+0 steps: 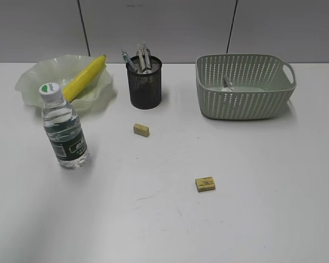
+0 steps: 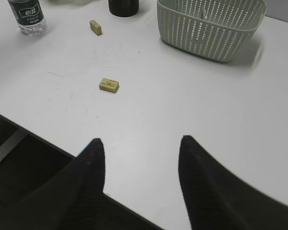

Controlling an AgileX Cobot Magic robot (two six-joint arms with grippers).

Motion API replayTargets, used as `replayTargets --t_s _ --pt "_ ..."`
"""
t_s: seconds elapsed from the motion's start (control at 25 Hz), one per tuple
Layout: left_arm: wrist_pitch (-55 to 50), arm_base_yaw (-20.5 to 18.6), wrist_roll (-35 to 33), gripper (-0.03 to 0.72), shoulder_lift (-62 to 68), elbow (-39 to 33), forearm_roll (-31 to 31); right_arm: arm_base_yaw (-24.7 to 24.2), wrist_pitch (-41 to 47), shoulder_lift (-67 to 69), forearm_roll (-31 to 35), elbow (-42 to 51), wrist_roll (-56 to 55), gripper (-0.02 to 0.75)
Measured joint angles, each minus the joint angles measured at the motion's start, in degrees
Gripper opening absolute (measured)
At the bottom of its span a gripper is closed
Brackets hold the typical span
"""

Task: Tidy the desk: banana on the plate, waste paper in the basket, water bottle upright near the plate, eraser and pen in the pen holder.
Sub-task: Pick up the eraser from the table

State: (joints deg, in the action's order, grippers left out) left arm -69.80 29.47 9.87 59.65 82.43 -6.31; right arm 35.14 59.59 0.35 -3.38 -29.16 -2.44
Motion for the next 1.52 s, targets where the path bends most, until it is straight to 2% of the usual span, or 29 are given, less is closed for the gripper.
replayTargets --t_s 0.4,0.52,0.68,0.8,1.0,1.2,1.52 --pt "2.89 0.00 0.00 0.472 -27.65 -35.20 2.84 0.00 0.00 0.10 0.00 0.00 0.00 0.398" --pt "4.96 0.00 0.00 0.471 -35.59 -42.30 2.89 0.00 0.00 0.16 0.00 0.00 0.00 0.398" --pt "8.10 0.00 0.00 0.469 -45.07 -48.40 2.95 0.00 0.00 0.89 0.00 0.00 0.00 0.398" --pt "8.52 0.00 0.00 0.449 -50.87 -51.11 2.95 0.00 -0.83 3.49 -0.50 -0.33 0.00 0.398" --pt "8.77 0.00 0.00 0.386 -56.87 -51.41 2.83 0.00 -5.62 13.08 -1.46 -1.72 1.36 0.398" --pt "8.98 0.00 0.00 0.367 -58.86 -51.53 2.78 0.00 -11.34 29.74 -1.46 -5.32 1.99 0.396" --pt "8.98 0.00 0.00 0.362 -59.98 -51.53 2.78 0.00 -11.57 61.53 -1.40 -19.44 4.76 0.396"
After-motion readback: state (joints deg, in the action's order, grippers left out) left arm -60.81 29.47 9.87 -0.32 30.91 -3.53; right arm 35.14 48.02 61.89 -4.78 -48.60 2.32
